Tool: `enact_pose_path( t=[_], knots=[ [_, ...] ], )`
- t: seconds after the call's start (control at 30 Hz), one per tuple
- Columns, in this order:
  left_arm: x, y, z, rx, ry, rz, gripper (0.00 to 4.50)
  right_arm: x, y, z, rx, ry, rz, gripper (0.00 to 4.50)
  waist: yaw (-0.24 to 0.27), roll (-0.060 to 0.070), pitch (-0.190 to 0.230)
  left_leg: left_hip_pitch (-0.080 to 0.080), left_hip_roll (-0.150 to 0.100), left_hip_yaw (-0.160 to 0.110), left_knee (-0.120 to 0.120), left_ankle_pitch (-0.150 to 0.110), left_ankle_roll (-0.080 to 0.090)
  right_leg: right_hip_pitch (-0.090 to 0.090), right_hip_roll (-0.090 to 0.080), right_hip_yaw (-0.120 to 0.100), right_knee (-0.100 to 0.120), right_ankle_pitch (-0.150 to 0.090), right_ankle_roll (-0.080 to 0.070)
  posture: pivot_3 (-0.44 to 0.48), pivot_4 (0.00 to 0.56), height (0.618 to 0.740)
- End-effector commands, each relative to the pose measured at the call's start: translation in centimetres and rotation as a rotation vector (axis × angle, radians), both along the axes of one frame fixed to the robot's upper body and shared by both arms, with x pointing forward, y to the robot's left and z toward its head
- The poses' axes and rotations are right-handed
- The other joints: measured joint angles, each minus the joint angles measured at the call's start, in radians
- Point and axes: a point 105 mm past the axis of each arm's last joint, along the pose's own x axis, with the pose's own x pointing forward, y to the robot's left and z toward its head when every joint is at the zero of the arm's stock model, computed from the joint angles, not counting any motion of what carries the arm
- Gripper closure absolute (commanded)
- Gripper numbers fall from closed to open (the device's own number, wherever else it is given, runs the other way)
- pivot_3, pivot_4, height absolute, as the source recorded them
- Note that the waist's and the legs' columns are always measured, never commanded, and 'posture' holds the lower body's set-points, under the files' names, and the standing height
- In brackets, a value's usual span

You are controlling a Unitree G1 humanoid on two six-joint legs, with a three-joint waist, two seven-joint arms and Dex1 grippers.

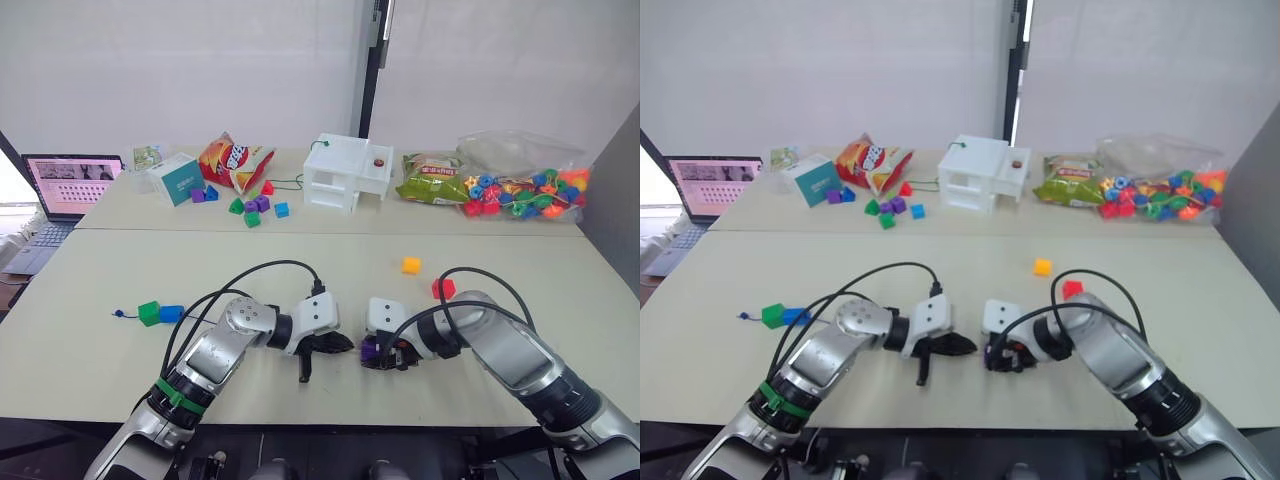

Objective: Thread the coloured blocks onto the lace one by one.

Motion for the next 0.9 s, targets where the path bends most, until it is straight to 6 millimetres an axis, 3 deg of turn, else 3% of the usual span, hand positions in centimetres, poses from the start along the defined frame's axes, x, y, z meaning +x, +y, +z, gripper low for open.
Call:
enact_pose_path(
  t=[0.03,0.17,0.3,0.43,0.57,0.9],
  knots=[
    [-0.6,-1.1,1.0,-0.022,-0.031,-0.043,4.48,-0.6,0.1,-0.5,-0.002,0.034,0.002,3.13,0.001,0.000,0.000,0.000,0.000,0.000,0.000,0.000,0.000,0.000,0.000,0.000,0.000,0.000,0.000,0.000,0.150,0.740],
    [-0.6,-1.9,1.0,-0.027,-0.031,-0.049,4.48,-0.5,0.2,-0.5,0.001,0.033,0.000,3.13,0.001,0.000,0.000,0.000,0.000,0.000,0.000,0.000,0.000,0.000,0.000,0.000,0.000,0.000,0.000,0.000,0.150,0.740],
    [0.1,-1.3,2.1,-0.056,-0.041,-0.023,4.48,-0.6,0.3,-0.4,0.002,0.034,-0.002,3.13,0.002,0.000,0.000,0.000,0.000,0.000,0.000,0.000,0.000,0.000,0.000,0.000,0.000,0.000,0.000,0.000,0.150,0.740],
    [0.1,-0.6,2.5,-0.061,-0.024,-0.021,3.28,-0.7,0.2,-0.5,0.001,0.035,-0.007,3.13,0.000,0.000,0.000,0.000,0.000,0.000,0.000,0.000,0.000,0.000,0.000,0.000,0.000,0.000,0.000,0.000,0.150,0.740],
    [0.2,0.9,1.3,0.022,-0.031,-0.014,1.98,-0.6,0.2,-0.4,0.008,0.034,-0.013,3.13,-0.001,0.000,0.000,0.000,0.000,0.000,0.000,0.000,0.000,0.000,0.000,0.000,0.000,0.000,0.000,0.000,0.150,0.740],
    [-0.1,1.3,-0.7,0.093,-0.054,-0.032,1.98,-0.6,0.2,-0.5,0.007,0.033,-0.021,3.13,0.000,0.000,0.000,0.000,0.000,0.000,0.000,0.000,0.000,0.000,0.000,0.000,0.000,0.000,0.000,0.000,0.150,0.740]
  ],
)
